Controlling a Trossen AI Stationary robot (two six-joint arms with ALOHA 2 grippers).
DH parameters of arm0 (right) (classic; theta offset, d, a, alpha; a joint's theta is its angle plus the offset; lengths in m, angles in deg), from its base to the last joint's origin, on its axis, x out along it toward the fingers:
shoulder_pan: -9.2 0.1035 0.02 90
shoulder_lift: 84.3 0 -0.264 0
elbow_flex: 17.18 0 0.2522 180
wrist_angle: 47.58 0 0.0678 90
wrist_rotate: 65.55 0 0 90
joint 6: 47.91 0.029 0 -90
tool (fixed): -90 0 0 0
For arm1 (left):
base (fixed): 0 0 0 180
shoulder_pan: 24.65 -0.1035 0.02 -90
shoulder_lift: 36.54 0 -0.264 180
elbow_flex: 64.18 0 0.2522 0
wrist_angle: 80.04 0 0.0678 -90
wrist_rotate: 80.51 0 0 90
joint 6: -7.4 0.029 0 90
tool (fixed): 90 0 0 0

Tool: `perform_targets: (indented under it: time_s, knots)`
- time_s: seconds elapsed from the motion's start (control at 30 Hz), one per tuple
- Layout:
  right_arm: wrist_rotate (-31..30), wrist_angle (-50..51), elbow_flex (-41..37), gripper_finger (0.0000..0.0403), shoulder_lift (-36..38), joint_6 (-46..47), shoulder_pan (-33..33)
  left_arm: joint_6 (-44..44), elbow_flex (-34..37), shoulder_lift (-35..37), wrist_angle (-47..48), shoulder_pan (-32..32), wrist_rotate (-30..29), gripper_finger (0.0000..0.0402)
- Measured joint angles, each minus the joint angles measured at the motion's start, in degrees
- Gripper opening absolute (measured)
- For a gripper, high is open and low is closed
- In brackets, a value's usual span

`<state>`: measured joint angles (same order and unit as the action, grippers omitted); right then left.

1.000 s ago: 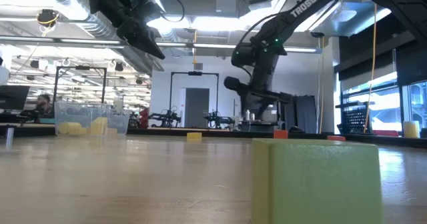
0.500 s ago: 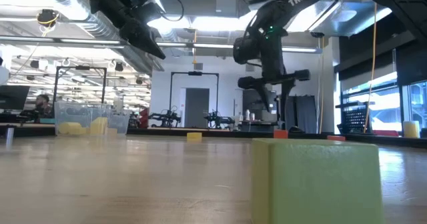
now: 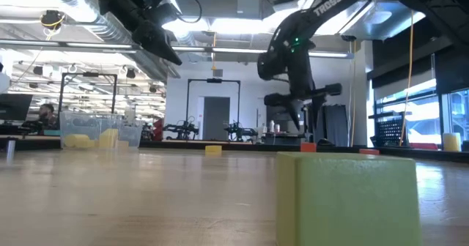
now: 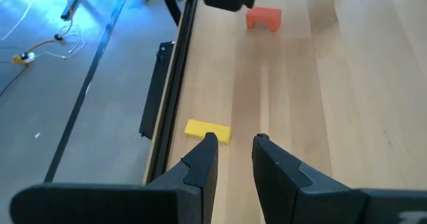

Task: Sort & place blocks by color
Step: Put the orange block into the white bin

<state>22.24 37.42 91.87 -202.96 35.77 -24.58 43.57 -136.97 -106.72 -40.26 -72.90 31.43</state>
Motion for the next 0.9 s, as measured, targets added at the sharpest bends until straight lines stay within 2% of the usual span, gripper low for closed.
perform_targets:
  time_s: [0.2, 0.63, 0.9]
  knots:
    - [3.4, -0.1, 0.0, 0.0184, -3.6, -1.5, 0.1, 0.0, 0.0, 0.0, 0.1, 0.0, -0.7, 0.0082]
    - [3.8, 0.2, 0.0, 0.0184, -8.1, -3.4, -0.8, 0.0, 0.0, 0.0, 0.3, 0.0, -2.6, 0.0082]
    - [0.3, -0.3, 0.1, 0.0184, -9.4, -13.8, -0.8, -1.4, 0.0, 0.0, 0.4, 0.0, -3.5, 0.0082]
